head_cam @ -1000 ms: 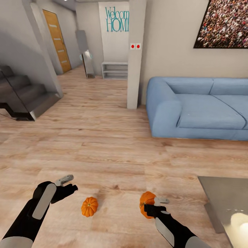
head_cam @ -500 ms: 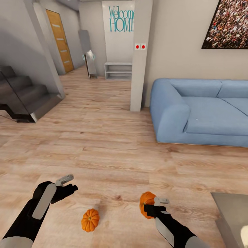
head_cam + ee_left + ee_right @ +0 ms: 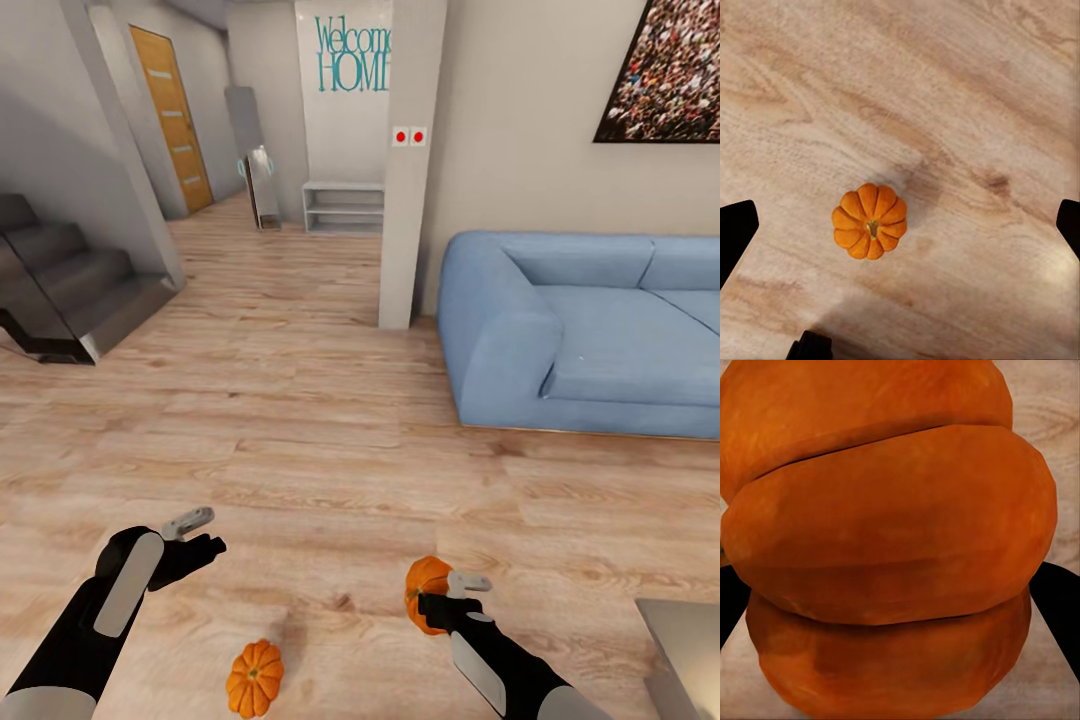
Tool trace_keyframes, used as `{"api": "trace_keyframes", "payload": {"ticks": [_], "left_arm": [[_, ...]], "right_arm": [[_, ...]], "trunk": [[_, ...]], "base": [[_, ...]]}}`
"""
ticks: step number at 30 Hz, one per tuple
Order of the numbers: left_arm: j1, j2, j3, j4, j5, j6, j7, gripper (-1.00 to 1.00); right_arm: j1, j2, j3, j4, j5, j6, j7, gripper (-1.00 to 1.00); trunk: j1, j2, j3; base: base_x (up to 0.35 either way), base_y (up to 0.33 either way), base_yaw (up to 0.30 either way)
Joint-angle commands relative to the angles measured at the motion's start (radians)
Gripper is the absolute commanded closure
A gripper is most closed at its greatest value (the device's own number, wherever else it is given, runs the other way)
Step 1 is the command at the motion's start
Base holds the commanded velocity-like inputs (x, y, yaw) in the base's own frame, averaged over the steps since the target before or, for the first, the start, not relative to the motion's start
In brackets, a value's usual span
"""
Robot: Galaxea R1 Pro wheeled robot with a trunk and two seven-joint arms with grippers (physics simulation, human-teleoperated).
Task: Place each of the two pumpkins and all three candles from the living room inside a cabinet in the living room (use any cabinet), then make sure every cabinet is closed, and position the cauldron so it is next to a table in the living room.
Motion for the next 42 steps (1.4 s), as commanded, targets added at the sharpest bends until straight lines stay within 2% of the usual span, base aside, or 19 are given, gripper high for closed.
{"api": "trace_keyframes", "payload": {"ticks": [1,23,32,36,42], "left_arm": [[-0.001,0.000,0.000,-0.001,0.010,0.002,0.009,-1.00],[-0.001,0.002,-0.001,-0.001,0.010,-0.003,0.008,-1.00],[-0.001,0.001,-0.003,0.002,0.012,-0.006,0.008,-1.00],[-0.001,0.008,0.000,0.029,0.010,-0.011,0.003,-1.00],[-0.002,0.020,0.002,0.051,0.005,-0.016,-0.001,-1.00]], "right_arm": [[-0.001,-0.001,0.008,-0.003,-0.005,0.004,-0.009,1.00],[-0.001,-0.002,0.008,-0.005,-0.005,0.004,-0.009,1.00],[-0.001,-0.004,0.007,-0.009,-0.005,0.004,-0.009,1.00],[-0.001,-0.004,0.009,-0.021,-0.004,-0.010,-0.009,1.00],[-0.001,-0.004,0.010,-0.164,-0.005,-0.026,-0.007,1.00]], "trunk": [[0.000,0.000,-0.001],[0.000,0.000,-0.001],[0.034,-0.063,-0.029],[0.050,-0.091,-0.042],[0.073,-0.133,-0.060]], "base": [[0.054,0.000,0.000],[0.076,0.000,0.000],[0.000,0.000,0.000],[0.000,0.000,0.000],[0.000,0.000,0.000]]}}
